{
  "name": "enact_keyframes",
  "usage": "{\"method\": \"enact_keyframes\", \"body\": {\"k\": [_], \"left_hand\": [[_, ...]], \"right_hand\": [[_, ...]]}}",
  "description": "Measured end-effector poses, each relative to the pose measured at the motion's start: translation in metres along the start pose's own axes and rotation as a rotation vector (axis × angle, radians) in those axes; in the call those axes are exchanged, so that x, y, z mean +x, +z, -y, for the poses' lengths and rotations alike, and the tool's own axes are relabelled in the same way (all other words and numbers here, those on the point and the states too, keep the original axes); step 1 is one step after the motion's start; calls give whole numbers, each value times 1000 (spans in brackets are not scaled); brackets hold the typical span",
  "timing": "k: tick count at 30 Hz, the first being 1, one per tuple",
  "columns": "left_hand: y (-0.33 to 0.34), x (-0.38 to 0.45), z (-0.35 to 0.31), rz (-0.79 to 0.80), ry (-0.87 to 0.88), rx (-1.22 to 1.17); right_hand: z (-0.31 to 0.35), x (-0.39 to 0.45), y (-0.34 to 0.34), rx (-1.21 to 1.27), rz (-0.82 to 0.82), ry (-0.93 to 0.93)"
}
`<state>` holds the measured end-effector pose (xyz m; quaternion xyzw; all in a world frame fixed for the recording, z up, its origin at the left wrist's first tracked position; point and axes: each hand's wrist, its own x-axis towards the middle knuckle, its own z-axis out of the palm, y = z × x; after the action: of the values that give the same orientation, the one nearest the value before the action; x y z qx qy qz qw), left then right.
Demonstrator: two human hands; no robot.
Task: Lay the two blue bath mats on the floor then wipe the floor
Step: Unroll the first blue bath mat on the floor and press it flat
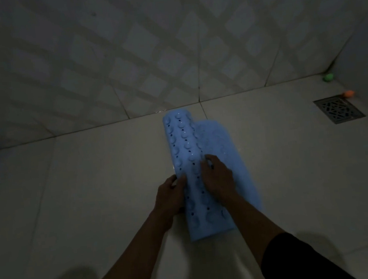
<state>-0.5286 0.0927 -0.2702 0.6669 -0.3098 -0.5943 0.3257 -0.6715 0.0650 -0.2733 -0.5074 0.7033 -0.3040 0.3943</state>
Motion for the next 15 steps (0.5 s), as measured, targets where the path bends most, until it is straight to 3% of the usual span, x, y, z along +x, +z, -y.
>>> {"method": "enact_keyframes", "body": {"k": [3, 7, 12, 15], "left_hand": [[-10, -4, 4, 26, -21, 2], [-25, -8, 6, 12, -16, -31], [-48, -7, 5, -4, -10, -17], [-64, -8, 5, -18, -7, 3]], "right_hand": [[4, -3, 1, -16, 15, -49], [15, -11, 13, -35, 153, 7], [30, -18, 35, -66, 38, -88], [38, -16, 46, -133, 89, -92]]}}
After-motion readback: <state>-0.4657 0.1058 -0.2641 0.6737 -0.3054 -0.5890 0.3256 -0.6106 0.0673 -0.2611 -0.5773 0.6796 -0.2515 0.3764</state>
